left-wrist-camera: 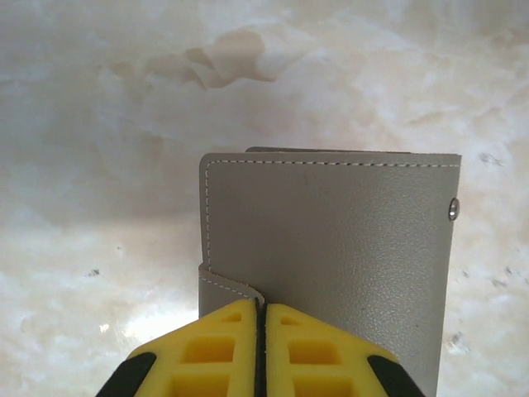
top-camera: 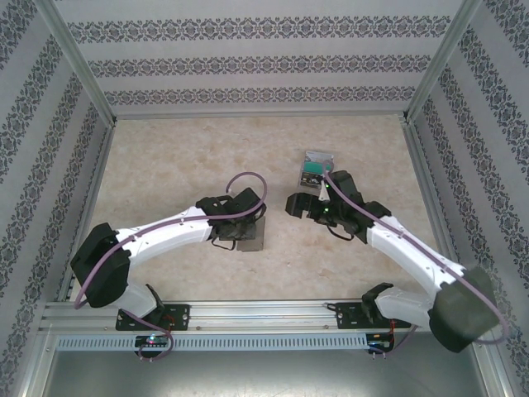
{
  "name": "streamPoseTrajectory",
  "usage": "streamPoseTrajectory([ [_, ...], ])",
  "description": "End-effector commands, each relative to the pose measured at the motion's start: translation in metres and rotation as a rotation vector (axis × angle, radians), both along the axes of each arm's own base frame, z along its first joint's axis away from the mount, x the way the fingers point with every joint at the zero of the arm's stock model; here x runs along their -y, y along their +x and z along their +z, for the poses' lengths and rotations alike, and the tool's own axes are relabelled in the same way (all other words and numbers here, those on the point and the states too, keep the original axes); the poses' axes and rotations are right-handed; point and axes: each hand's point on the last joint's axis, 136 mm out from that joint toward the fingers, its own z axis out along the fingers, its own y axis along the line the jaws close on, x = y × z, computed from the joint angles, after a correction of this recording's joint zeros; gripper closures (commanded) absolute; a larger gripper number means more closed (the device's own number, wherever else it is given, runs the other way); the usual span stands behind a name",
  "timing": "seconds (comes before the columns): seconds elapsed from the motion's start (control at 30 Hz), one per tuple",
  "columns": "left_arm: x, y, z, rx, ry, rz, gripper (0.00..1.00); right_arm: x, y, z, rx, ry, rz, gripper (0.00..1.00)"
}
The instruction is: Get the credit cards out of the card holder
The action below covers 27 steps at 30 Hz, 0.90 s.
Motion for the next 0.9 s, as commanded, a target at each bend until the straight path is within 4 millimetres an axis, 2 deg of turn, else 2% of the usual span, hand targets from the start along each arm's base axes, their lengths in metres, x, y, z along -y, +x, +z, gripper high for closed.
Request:
streamPoseTrajectory([
  [0.0,0.003,0.008,-0.009,-0.001,-0.053,0.016,1.0,-0.038,0.0,0.004,-0.048,0.113,0.064,0.1],
  [0.1,0.0,0.007,-0.022,-0.034,-0.059,0.016,1.0,-0.061,-0.007,-0.01,-0.095,0.129,0.105,0.26],
  [0.2,-0.003,0.004,-0.032,-0.062,-0.074,0.017,1.0,-0.077,-0.015,-0.026,-0.137,0.146,0.118,0.37],
  [0.5,-0.007,-0.002,-0.041,-0.086,-0.165,0.034,1.0,-0.108,-0.029,-0.067,-0.277,0.273,0.125,0.38],
  [0.67,-0.005,-0.003,-0.042,-0.088,-0.195,0.035,1.0,-0.12,-0.028,-0.082,-0.327,0.311,0.139,0.38],
  [0.77,-0.005,-0.004,-0.041,-0.09,-0.211,0.033,1.0,-0.126,-0.027,-0.086,-0.346,0.323,0.152,0.43],
  [0.87,-0.005,-0.004,-0.042,-0.095,-0.215,0.034,1.0,-0.128,-0.027,-0.094,-0.369,0.314,0.153,0.43],
])
